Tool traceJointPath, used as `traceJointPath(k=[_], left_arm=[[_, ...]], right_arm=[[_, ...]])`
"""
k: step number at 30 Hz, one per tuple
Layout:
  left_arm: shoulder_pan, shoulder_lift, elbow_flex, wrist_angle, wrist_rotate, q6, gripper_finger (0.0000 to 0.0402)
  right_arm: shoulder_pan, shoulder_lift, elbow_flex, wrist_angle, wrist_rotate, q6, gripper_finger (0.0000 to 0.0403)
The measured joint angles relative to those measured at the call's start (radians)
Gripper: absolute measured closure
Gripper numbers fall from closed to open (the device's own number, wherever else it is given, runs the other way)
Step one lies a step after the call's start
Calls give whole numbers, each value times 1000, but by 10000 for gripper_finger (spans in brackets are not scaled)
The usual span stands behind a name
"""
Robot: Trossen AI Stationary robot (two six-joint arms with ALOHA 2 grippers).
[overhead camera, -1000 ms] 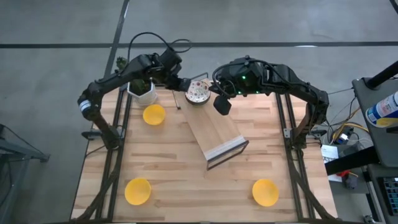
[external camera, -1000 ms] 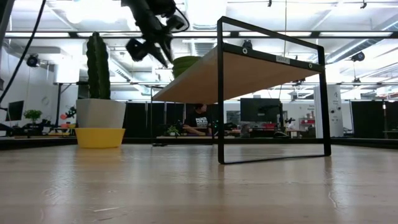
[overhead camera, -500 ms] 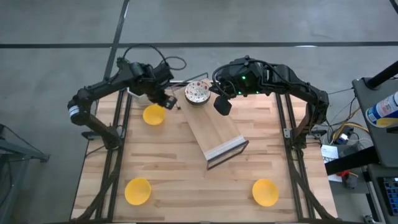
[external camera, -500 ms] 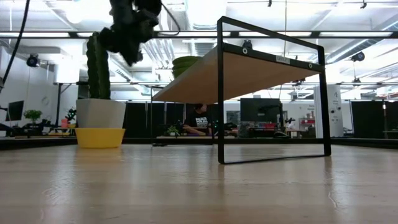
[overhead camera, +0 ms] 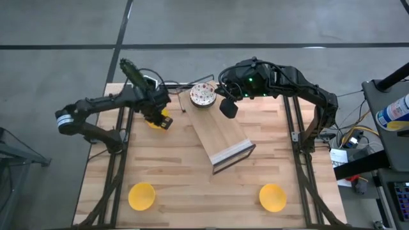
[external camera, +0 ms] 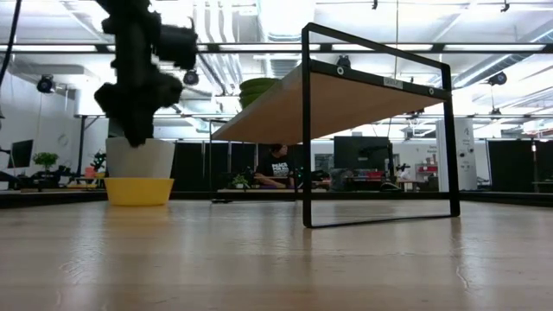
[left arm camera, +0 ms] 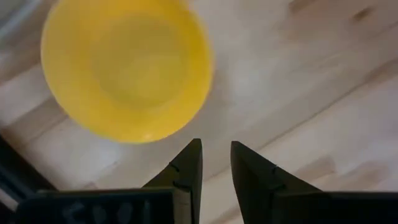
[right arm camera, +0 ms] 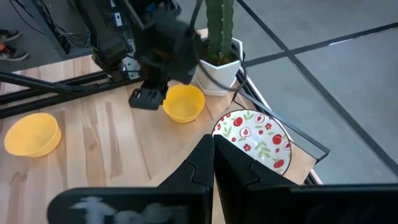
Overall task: Pick & Place Mini bowls
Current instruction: Put the top yellow bowl on the shelf
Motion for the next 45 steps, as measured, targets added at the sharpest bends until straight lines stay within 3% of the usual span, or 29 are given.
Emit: traceJointPath(k=[9, 17, 22, 40, 45], left_arm=[[0, 1, -157, 161, -60, 110, 326], [0, 3, -174, 212, -61, 216, 326], [-2, 3, -185, 242, -20, 225, 326], [-3, 3, -285, 337, -40, 275, 327], [-3, 3, -278, 341, -37, 277, 377]], right_arm=[[0, 0, 0, 4, 0, 19, 394], [0, 0, 0, 3, 0, 53, 394], [0, 0, 0, 5, 0, 61, 394], [0, 2, 0, 43, 0, 64, 394], [0, 3, 0, 43, 0, 64, 394]])
